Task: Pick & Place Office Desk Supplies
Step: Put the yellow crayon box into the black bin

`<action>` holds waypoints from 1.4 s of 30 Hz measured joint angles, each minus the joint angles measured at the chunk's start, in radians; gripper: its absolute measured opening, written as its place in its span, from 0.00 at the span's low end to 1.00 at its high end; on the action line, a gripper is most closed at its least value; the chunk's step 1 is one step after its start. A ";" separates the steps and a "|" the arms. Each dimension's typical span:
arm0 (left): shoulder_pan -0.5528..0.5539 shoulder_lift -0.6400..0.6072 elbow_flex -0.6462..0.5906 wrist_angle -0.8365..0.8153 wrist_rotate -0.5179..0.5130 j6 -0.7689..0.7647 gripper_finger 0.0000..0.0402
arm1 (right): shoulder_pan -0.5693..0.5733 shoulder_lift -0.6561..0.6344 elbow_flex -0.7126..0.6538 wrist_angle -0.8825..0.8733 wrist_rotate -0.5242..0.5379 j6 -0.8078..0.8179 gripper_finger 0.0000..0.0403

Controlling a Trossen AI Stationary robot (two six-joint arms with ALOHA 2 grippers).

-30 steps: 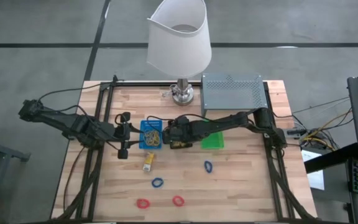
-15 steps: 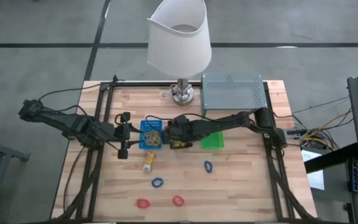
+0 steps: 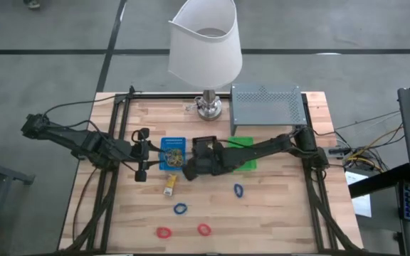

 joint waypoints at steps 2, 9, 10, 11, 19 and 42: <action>0.000 0.000 0.000 0.000 0.000 0.000 0.42 | 0.016 0.000 0.000 0.001 0.000 -0.124 0.42; 0.000 0.000 0.000 0.000 0.000 0.000 0.42 | 0.067 0.000 -0.009 0.054 0.086 -0.066 0.42; 0.000 0.000 0.000 0.000 0.000 0.000 0.42 | 0.070 0.000 -0.009 0.059 0.101 0.022 0.42; 0.000 0.000 0.000 0.000 0.000 0.000 0.42 | 0.070 0.000 -0.009 0.061 0.105 0.097 0.41; 0.000 0.000 0.000 0.000 0.000 0.000 0.42 | 0.090 -0.008 -0.019 0.014 0.145 0.064 0.37; 0.000 0.000 0.000 0.000 0.000 0.000 0.42 | 0.189 -0.632 -0.893 0.904 -0.005 -0.582 0.33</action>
